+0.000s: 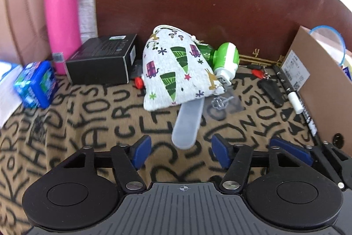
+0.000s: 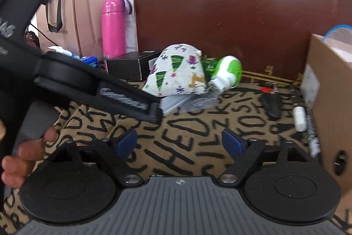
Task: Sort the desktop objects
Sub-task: 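Close the left gripper on the clear plastic tube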
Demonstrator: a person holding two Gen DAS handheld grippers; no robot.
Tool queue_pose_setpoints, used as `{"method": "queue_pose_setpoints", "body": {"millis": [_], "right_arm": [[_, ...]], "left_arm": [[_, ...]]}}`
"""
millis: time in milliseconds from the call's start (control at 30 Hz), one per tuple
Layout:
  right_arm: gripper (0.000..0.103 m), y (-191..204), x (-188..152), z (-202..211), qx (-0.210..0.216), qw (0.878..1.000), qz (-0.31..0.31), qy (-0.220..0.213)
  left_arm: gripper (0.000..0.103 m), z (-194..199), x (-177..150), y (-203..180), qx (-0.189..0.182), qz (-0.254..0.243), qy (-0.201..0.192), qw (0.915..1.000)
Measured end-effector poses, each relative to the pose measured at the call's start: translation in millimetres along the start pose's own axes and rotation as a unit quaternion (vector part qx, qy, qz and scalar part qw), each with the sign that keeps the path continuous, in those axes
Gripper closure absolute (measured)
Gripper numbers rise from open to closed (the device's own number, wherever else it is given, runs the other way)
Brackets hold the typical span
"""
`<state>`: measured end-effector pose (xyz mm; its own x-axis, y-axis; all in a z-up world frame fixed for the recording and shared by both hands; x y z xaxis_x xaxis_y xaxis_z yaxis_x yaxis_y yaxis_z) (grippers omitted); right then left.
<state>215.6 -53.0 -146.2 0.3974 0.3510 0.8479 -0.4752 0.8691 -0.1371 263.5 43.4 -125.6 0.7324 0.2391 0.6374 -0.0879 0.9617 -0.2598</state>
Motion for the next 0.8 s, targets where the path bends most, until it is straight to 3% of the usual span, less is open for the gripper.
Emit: {"method": "queue_pose_setpoints", "body": {"millis": [267, 400, 467, 600, 733, 800], "right_arm": [[0.039, 22, 11, -45, 0.024, 0.999, 0.008, 0.02], [0.039, 22, 17, -56, 0.022, 0.999, 0.006, 0.024], [0.04, 22, 18, -61, 0.017, 0.999, 0.008, 0.03], [0.052, 23, 18, -61, 0.013, 0.999, 0.011, 0.034], [0.06, 23, 11, -48, 0.006, 0.999, 0.013, 0.041], [0.07, 26, 5, -36, 0.015, 0.999, 0.01, 0.044]], "left_arm": [[0.035, -30, 17, 2, -0.029, -0.018, 0.037, 0.9987], [0.04, -40, 20, 2, -0.036, -0.036, 0.046, 0.9977], [0.046, -42, 22, 1, -0.038, -0.042, 0.046, 0.9973], [0.077, -43, 19, -3, -0.05, -0.042, 0.046, 0.9968], [0.078, -36, 10, -9, -0.053, -0.03, 0.047, 0.9971], [0.078, -28, 1, -12, -0.056, -0.016, 0.05, 0.9971]]}}
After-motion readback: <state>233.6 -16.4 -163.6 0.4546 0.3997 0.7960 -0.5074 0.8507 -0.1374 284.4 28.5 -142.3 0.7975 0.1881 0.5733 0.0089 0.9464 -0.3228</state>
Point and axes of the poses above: each gripper's, at about its wrist camera, not at the fingertips, and z roughly against the way its jaws point, y to its left, x to its top, the point moved 8 cm from there along -z, roughly the way its jaws point, and after that the axes turned 12 degrees about z, right-handed, at the moved point
